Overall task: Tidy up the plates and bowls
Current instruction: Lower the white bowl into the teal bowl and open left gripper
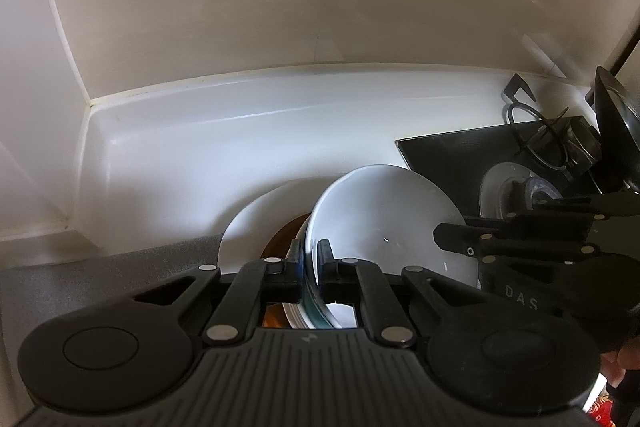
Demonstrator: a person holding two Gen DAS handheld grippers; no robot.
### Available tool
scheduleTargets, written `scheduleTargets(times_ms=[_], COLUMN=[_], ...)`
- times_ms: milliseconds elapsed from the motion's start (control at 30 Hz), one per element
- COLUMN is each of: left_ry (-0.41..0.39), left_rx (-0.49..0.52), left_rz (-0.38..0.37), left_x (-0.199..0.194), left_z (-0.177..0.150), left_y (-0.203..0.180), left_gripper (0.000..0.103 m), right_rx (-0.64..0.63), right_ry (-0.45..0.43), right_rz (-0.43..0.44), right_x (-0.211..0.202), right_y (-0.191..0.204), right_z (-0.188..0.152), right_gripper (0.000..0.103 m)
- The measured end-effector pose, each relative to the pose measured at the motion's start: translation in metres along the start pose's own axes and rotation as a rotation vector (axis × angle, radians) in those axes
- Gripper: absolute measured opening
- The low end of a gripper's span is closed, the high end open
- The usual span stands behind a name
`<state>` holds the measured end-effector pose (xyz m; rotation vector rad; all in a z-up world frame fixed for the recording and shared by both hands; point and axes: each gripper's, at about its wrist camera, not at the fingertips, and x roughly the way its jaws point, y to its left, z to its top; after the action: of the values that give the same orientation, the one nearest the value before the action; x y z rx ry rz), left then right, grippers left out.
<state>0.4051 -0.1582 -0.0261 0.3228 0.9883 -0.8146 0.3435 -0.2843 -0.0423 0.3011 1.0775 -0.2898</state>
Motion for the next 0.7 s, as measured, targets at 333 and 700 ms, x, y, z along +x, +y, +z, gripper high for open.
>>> scheduleTargets(times_ms=[333, 700], left_ry=[-0.013, -0.081], left_rx=[-0.056, -0.062], left_rz=[-0.002, 0.055], left_x=[-0.009, -0.018], left_z=[0.004, -0.002], left_y=[0.011, 0.008], left_gripper=[0.006, 0.065], right_rx=[-0.003, 0.041], right_ry=[-0.01, -0.013], right_rz=[-0.004, 0.004], right_x=[-0.005, -0.006], right_y=[0.003, 0.0], right_z=[0.0, -0.002], right_gripper=[0.01, 0.018])
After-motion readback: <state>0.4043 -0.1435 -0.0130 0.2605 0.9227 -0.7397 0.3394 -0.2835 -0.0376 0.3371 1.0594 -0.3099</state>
